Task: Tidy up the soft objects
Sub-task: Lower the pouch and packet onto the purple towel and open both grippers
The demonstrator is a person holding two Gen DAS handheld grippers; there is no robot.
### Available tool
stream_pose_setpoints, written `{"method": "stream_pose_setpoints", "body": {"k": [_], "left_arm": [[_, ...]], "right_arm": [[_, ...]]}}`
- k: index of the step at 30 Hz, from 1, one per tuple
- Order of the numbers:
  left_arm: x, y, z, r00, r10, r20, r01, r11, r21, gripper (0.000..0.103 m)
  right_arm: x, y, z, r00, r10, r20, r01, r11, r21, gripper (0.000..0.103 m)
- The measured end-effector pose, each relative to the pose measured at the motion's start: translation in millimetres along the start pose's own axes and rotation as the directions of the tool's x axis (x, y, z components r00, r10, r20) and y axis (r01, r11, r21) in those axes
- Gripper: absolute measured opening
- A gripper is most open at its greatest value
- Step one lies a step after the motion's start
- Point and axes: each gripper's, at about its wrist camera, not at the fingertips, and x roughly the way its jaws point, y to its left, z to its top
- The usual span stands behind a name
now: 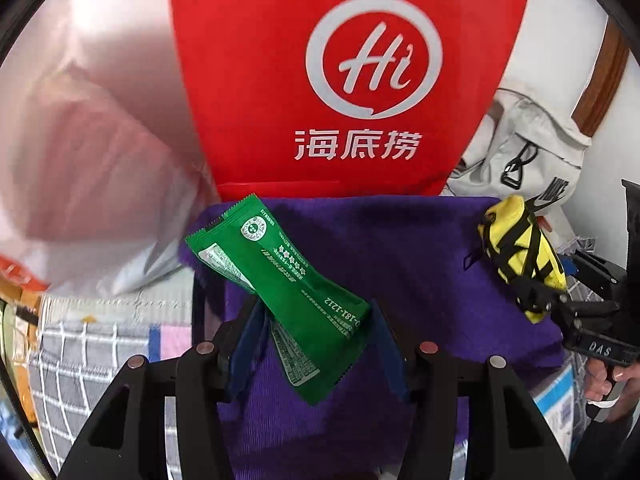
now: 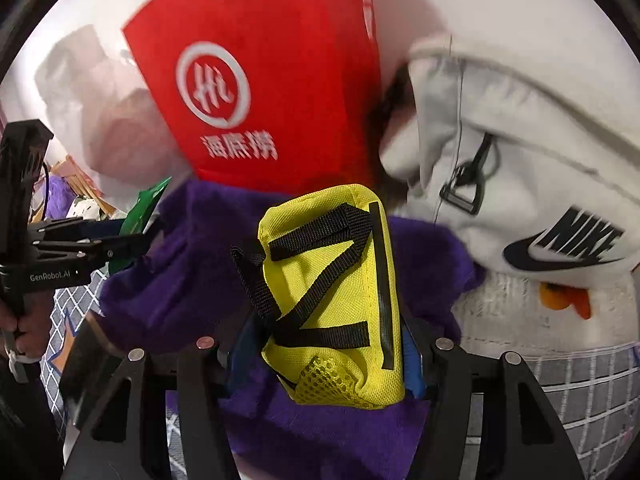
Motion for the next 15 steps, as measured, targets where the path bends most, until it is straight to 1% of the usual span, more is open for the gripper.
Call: {"method": "stream_pose_setpoints", "body": {"k": [3, 7, 11, 12, 13, 15], "left_arm": [[13, 2, 5, 1.0, -0.007, -0.021, 0.008, 1.0, 0.003, 0.054], [27, 1, 8, 0.999, -0.013, -0.035, 0.013, 1.0, 0.005, 0.054], [38, 0, 11, 0.998, -0.014, -0.053, 0.014, 1.0, 0.003, 0.055], [39, 1, 11, 0.998, -0.024, -0.058, 0.024, 1.0, -0.005, 0.057], [37, -2, 8, 0.998, -0.03, -0.06, 0.03, 1.0, -0.008, 0.068], [35, 0, 9, 0.999, -0.026, -0.038, 0.025, 0.999, -0.02, 0.081]], "right_arm": [[7, -5, -2, 1.0, -0.005, -0.009, 0.005, 1.0, -0.007, 0.061], [20, -14, -4, 0.998, 0.034, -0.051, -0.033, 0.999, 0.032, 0.061], [29, -19, -7, 0.996, 0.036, -0.08, -0.033, 0.999, 0.04, 0.063], [30, -20, -8, 0.995, 0.038, -0.088, -0.034, 0.998, 0.044, 0.063], [31, -21, -8, 0.995, 0.04, -0.09, -0.036, 0.998, 0.046, 0.065], [28, -23, -8, 0.995, 0.053, -0.082, -0.049, 0.997, 0.054, 0.068]]}}
